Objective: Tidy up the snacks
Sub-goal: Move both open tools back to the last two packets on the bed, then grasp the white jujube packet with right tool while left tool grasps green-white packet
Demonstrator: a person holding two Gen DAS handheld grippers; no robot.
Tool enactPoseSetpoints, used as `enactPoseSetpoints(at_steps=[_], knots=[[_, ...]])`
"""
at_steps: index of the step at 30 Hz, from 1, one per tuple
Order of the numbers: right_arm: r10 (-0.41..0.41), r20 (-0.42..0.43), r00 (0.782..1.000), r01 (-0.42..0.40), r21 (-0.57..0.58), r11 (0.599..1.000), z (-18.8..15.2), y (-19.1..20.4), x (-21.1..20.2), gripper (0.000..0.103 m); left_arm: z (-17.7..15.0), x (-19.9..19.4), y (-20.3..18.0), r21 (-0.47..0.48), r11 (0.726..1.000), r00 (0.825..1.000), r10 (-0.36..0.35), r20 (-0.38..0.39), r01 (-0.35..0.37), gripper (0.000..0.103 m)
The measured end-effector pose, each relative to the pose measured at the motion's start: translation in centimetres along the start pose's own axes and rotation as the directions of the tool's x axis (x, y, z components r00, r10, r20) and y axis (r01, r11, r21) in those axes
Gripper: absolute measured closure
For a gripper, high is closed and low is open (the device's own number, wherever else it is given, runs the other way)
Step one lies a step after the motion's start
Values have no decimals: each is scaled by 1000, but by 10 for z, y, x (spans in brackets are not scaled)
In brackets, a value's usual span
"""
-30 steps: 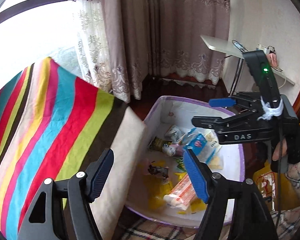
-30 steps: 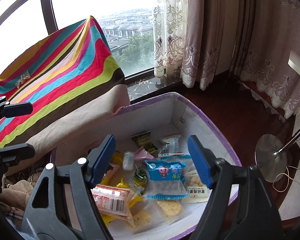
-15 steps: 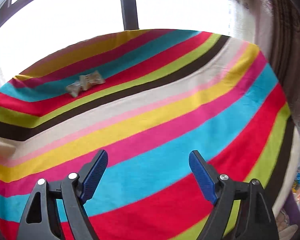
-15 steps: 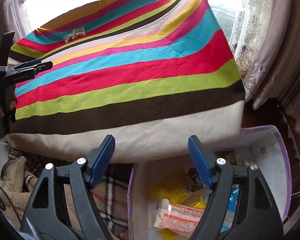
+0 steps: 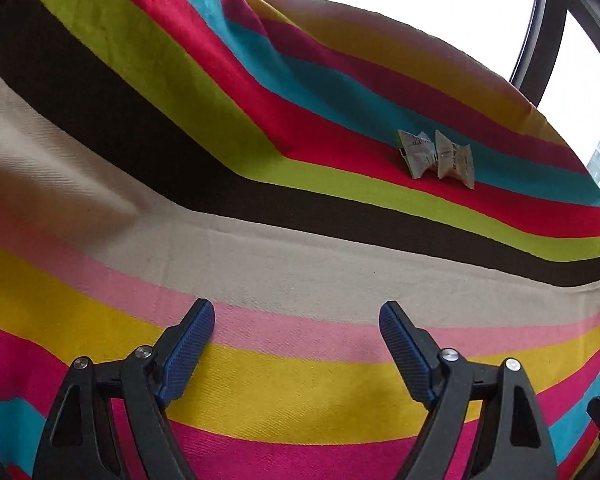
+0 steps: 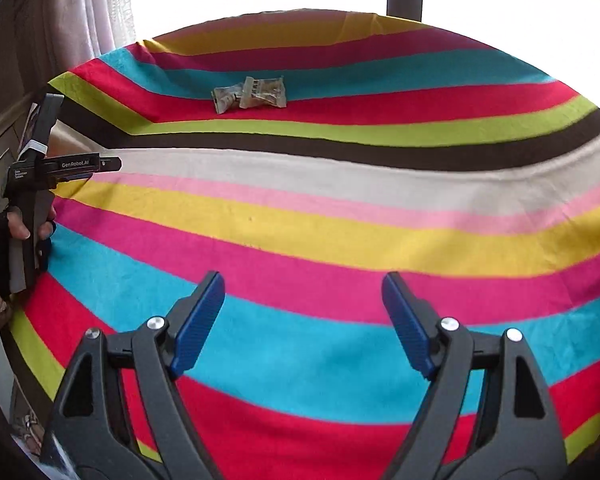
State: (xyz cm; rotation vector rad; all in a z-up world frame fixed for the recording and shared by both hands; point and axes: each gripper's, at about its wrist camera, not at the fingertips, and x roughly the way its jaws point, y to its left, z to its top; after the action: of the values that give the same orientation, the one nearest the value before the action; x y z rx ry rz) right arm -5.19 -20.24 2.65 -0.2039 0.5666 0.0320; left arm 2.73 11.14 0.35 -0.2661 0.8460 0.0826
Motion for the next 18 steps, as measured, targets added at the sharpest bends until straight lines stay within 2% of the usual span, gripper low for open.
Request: enactPoseSetpoints(at_steps=[3,5,8,10,11,14,18], knots=[[23,51,998,-13,-194,981,45,19,38,20,-5,-5,-1,2,1000,1000,-20,7,20,13],[11,61,998,6,-272,962,73,26,65,20,-4,-2,-3,7,999,1000,-31,3,31,7],[36,64,997,-11,-357,934,113,33,103,20,-2,7,-13,51,999,999,18,-28,-17,0],[38,53,998,-11,-436,900,137,41,130,20,-2,14,-21,89,992,995,89,-45,-85,0],[37,45,998,-11,-480,877,149,44,143,20,-2,17,-24,104,985,988,143,-56,-137,0],[27,32,999,-3,-601,799,175,53,176,20,-2,20,-22,88,985,986,156,-54,-151,0],[-12,21,1000,24,-769,639,197,67,213,20,-2,21,-21,86,984,986,160,-53,-155,0]])
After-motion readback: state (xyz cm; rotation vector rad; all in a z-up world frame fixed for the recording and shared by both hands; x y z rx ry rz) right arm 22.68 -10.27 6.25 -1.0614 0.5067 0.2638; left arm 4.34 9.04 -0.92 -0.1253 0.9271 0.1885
